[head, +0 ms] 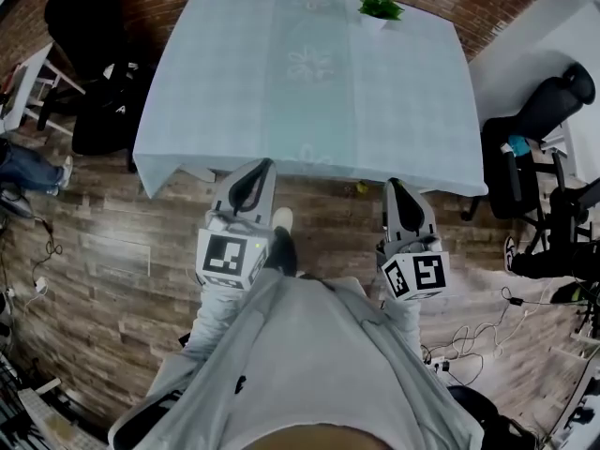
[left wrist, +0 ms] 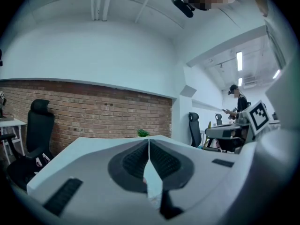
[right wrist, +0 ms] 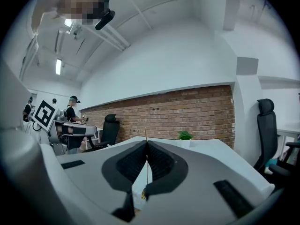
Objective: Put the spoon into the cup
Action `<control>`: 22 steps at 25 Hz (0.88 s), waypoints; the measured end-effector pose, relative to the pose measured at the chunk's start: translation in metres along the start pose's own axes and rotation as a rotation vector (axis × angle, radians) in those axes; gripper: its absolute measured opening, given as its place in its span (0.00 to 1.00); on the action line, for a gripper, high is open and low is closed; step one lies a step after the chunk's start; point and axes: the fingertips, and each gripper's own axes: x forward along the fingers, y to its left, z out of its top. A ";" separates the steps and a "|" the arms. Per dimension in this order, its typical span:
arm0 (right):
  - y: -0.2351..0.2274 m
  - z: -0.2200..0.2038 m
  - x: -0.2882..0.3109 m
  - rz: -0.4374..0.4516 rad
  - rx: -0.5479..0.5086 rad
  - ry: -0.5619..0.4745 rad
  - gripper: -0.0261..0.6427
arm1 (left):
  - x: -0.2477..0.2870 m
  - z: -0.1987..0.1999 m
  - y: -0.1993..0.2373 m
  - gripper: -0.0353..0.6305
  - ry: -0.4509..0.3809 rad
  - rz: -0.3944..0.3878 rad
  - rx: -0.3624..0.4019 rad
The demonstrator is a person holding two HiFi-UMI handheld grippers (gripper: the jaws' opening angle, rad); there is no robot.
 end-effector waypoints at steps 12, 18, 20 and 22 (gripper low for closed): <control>-0.017 0.018 0.122 -0.049 0.009 0.007 0.07 | 0.095 0.017 0.093 0.09 -0.002 -0.043 -0.002; -0.027 0.010 0.151 -0.103 0.038 0.028 0.07 | 0.128 0.009 0.112 0.09 0.026 -0.095 0.005; -0.029 0.007 0.155 -0.110 0.047 0.039 0.07 | 0.136 0.003 0.114 0.09 0.040 -0.104 -0.003; -0.034 0.004 0.159 -0.117 0.052 0.053 0.07 | 0.145 0.000 0.113 0.09 0.050 -0.113 -0.014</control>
